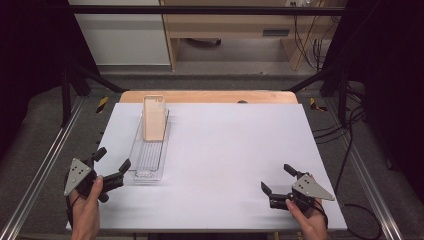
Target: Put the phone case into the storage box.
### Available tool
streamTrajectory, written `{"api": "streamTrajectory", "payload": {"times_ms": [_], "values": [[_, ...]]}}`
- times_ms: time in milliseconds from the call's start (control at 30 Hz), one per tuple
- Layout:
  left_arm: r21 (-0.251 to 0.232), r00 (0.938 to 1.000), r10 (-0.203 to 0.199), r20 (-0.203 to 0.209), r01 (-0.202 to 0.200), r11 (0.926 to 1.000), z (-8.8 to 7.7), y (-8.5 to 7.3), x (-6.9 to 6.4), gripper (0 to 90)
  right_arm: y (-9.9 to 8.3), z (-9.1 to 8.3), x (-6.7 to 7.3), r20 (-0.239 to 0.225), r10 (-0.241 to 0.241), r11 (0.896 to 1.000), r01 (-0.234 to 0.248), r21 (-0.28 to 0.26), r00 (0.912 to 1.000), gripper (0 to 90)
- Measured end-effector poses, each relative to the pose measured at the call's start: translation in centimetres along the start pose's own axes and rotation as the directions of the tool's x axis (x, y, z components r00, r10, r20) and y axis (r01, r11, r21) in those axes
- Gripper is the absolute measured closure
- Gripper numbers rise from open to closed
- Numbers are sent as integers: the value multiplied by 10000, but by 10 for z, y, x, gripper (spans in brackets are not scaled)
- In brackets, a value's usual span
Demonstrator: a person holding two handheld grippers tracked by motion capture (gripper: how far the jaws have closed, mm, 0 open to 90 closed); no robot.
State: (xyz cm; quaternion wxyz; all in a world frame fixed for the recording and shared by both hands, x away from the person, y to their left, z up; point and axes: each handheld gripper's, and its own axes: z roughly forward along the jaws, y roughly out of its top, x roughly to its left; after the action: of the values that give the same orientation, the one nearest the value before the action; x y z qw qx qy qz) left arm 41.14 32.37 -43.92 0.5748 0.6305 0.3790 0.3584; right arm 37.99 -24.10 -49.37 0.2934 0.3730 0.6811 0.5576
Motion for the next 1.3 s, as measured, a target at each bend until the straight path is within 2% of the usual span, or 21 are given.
{"api": "streamTrajectory", "payload": {"times_ms": [767, 933, 1200, 1300], "values": [[-53, 9986, 478, 240, -476, 9989, -3, -16, -14, 35, 0, 0, -2, 131, -71, 10000, 72, -55, 9999, 22], [-67, 9984, 515, 232, -514, 9987, -4, -20, -15, 36, -1, 0, -3, 252, -139, 9998, 143, -150, 9996, 22], [64, 9953, 915, 302, -917, 9958, -6, -26, -20, 35, -3, 3, -11, 641, -133, 9996, 149, -236, 9979, 22], [-144, 9957, 894, 238, -891, 9959, -8, -26, -21, 36, -4, 6, -14, 746, -92, 9996, 112, -262, 9972, 22]]}}
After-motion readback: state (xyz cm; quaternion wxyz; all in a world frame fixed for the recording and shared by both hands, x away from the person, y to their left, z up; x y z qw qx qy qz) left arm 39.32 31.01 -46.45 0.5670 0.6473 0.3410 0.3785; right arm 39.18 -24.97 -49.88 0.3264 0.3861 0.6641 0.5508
